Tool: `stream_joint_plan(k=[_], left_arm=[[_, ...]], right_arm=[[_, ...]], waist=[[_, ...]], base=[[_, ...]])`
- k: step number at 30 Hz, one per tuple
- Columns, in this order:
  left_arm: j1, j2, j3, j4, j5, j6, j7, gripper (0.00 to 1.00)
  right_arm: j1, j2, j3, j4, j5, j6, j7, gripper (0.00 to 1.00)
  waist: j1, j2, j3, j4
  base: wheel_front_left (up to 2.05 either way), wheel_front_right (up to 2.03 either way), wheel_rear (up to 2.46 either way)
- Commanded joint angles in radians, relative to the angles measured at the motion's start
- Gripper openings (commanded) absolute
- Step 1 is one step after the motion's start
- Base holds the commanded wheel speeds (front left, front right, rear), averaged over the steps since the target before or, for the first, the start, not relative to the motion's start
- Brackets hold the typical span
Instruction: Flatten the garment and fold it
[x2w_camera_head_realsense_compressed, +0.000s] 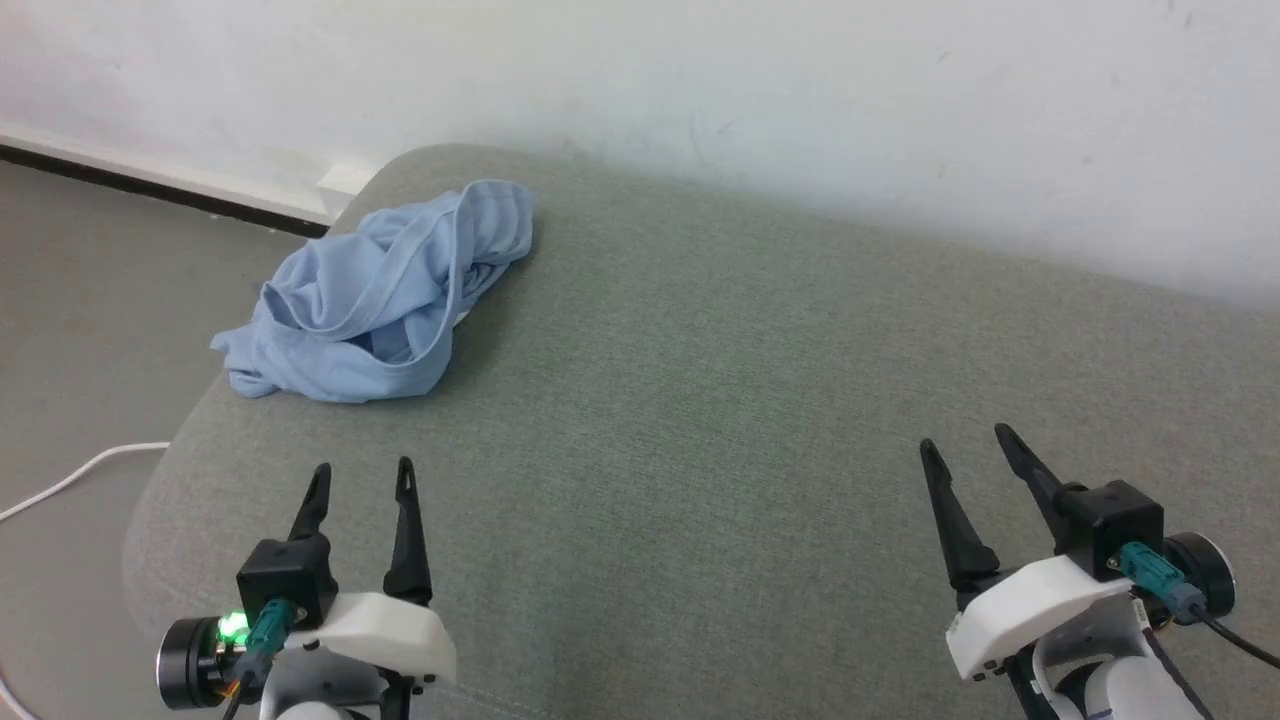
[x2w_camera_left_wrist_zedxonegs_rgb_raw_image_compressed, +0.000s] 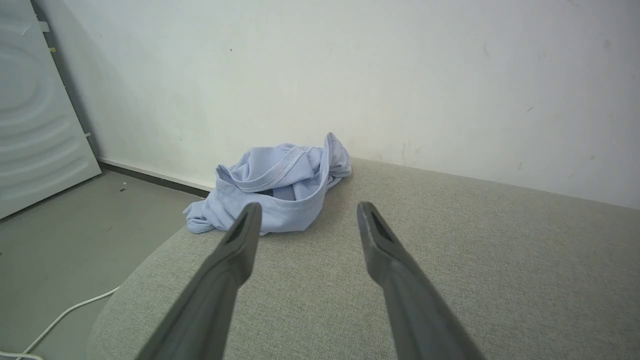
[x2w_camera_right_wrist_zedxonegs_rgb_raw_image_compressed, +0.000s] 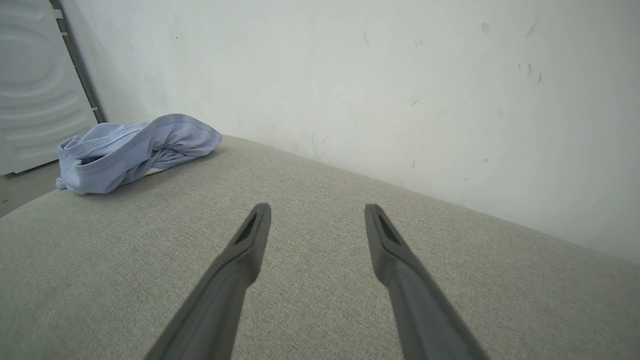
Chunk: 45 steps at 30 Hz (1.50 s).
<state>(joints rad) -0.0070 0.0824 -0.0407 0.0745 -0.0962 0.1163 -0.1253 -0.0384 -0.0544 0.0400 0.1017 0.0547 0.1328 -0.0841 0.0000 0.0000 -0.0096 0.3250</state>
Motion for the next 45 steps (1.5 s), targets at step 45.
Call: stream_joint_plan(k=[45], left_arm=[[-0.016, 0.059, -0.032, 0.046, -0.102, 0.114, -0.092, 1.0]], right_arm=[[-0.056, 0.004, 0.025, 0.066, 0.056, -0.002, -0.073, 1.0]], waist=[[0.0, 0.0, -0.01, 0.249]], base=[[0.0, 0.0, 0.0]])
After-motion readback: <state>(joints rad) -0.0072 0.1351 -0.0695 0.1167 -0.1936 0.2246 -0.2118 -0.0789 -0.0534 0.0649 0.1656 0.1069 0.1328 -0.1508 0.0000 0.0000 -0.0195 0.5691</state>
